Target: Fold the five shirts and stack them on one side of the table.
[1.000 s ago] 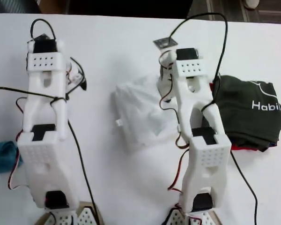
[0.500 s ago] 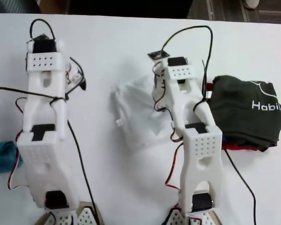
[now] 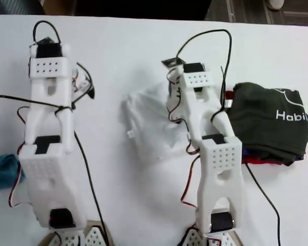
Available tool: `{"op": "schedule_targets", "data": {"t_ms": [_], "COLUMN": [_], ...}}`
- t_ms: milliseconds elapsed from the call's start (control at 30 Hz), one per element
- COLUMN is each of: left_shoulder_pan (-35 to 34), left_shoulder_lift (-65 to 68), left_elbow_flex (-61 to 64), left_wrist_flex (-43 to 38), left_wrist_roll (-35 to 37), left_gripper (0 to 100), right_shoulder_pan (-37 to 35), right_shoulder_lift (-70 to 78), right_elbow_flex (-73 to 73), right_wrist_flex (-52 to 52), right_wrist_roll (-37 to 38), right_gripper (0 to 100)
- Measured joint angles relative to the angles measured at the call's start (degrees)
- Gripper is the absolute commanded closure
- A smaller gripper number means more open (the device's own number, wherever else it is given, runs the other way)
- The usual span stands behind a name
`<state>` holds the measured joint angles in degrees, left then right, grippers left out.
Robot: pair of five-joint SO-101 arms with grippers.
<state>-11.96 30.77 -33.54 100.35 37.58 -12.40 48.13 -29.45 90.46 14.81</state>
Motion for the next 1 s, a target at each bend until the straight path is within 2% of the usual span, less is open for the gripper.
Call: {"op": "schedule_targets", "data": {"t_ms": [167,767,833,967,1000], "left_shoulder_pan": [0.0,0.0,0.0,0.0,0.0], "left_shoulder_lift": [0.0,0.0,0.0,0.0,0.0], "left_elbow_flex": [0.0,0.0,0.0,0.0,0.0], "left_wrist_flex": [0.0,0.0,0.0,0.0,0.0], "left_wrist_roll": [0.0,0.0,0.0,0.0,0.0], "left_gripper": [77,77,77,77,77], "right_shoulder_pan": [-0.4,-2.4,-2.4,-2.5,-2.5], "right_shoulder_lift": [0.1,1.8,2.0,2.9,3.3], "right_elbow_flex": [-0.1,-3.6,-4.6,-5.5,-5.7], "right_wrist_flex": [0.1,4.7,4.7,5.1,5.1], "right_wrist_roll": [0.2,0.4,0.5,0.5,0.5], "right_gripper": [88.3,80.3,83.4,98.8,97.2]}}
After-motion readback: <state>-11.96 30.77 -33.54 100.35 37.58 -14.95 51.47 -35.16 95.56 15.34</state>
